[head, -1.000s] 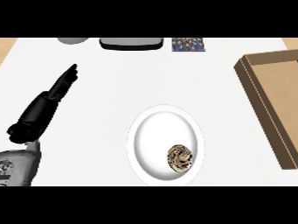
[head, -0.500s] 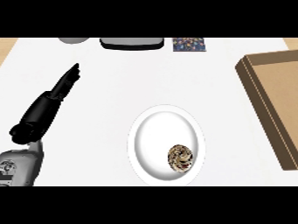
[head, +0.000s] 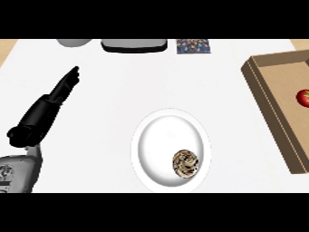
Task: Pick the tomato from the plate and place it in the cardboard box
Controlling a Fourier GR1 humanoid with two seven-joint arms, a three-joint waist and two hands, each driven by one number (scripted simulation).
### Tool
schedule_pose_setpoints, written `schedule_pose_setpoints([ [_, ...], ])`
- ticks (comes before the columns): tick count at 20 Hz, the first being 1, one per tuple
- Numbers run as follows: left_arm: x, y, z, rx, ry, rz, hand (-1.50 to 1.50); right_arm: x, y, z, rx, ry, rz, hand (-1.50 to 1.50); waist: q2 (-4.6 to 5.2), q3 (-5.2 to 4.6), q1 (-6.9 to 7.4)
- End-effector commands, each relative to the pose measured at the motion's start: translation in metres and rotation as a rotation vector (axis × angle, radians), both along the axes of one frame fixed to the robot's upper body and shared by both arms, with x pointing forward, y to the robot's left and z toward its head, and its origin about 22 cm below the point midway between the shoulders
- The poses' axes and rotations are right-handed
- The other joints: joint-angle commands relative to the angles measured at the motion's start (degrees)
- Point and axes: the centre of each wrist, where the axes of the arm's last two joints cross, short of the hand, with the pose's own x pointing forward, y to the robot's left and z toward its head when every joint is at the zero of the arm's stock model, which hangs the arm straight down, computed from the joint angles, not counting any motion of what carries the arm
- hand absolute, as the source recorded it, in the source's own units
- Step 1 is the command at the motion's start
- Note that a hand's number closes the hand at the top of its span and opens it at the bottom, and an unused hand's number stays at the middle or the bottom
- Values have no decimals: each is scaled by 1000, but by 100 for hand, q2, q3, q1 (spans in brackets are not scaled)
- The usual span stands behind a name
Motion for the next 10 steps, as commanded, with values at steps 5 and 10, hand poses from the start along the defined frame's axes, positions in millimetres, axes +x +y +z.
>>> schedule_pose_setpoints([
  [5, -4, 6, 5, 10, -13, 0, 0, -31, -39, -3, 381, -469, -265, -150, 22, -3, 31],
  [10, 2, 27, 7, 6, 0, -15, 0, -69, -67, -38, 362, -545, -328, -150, 42, -11, 63],
])
